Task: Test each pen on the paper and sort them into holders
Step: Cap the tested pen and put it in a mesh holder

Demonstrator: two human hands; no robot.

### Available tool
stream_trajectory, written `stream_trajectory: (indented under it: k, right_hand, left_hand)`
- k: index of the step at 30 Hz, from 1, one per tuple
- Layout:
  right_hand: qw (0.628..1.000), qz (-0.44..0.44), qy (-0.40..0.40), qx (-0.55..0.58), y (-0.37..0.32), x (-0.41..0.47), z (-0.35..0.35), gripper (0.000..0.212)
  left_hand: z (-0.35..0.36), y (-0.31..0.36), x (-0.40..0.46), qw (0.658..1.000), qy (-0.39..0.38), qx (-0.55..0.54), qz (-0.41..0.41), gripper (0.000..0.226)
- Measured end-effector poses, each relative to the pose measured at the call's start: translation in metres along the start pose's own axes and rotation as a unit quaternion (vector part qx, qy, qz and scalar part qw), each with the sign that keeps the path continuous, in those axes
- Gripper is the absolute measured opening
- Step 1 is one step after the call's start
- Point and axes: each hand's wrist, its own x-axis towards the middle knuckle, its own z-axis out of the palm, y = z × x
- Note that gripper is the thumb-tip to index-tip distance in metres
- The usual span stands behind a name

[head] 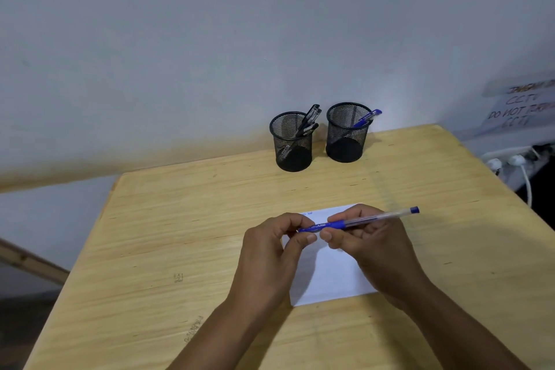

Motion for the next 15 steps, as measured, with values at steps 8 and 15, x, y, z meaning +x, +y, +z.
stream_trajectory:
  k: [8, 15]
  right_hand:
    - [0.999, -0.02, 0.006, 0.033, 0.005, 0.011, -0.01, 0.007]
    - [0.985, -0.04, 0.097, 0.134, -0.009, 0.044, -0.035, 0.019]
  left_hand:
    - [0.019, 0.013, 0.016, 1.0, -0.008, -0.019, 0.003, 0.01]
    - [0.053, 0.02, 0.057, 0.999, -0.026, -0.034, 0.016, 0.026]
